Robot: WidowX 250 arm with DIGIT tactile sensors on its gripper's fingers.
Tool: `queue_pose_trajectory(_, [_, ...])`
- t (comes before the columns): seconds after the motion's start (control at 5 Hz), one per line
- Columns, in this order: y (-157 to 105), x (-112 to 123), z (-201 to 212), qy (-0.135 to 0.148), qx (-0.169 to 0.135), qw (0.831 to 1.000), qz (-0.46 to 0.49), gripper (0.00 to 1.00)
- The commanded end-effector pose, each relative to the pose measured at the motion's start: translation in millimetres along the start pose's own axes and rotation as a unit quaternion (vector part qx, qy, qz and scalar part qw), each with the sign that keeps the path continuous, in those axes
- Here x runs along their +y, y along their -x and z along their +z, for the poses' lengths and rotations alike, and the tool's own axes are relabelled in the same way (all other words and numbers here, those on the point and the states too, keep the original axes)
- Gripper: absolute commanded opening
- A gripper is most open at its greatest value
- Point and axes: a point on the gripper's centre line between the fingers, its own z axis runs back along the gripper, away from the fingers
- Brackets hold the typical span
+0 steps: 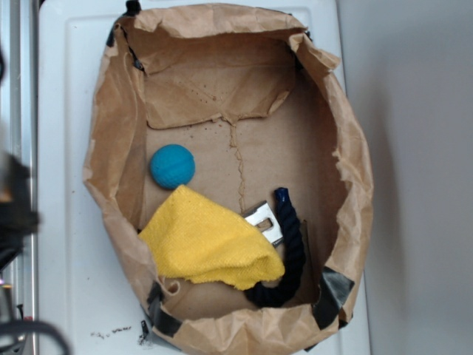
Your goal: Grab the blue ball.
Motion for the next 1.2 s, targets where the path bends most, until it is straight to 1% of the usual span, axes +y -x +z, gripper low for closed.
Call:
queue_pose_trajectory(0.0, [-46, 40, -17, -0.005, -0.027, 0.992, -0.123, 1.0])
queue_pose_trajectory(0.2, [-48, 52, -21, -0.005, 0.007, 0.977, -0.212, 1.0])
queue_pose_trajectory(0.4, [-60, 74, -18, 0.0, -0.011, 0.98, -0.199, 1.0])
queue_pose_trajectory(0.6, [-68, 86, -32, 0.02, -0.009, 0.981, -0.192, 1.0])
queue_pose_trajectory(0.8, [-84, 93, -43, 0.038, -0.056, 0.984, -0.168, 1.0])
queue_pose_trajectory(1.0, [-96, 94, -52, 0.038, -0.076, 0.985, -0.153, 1.0])
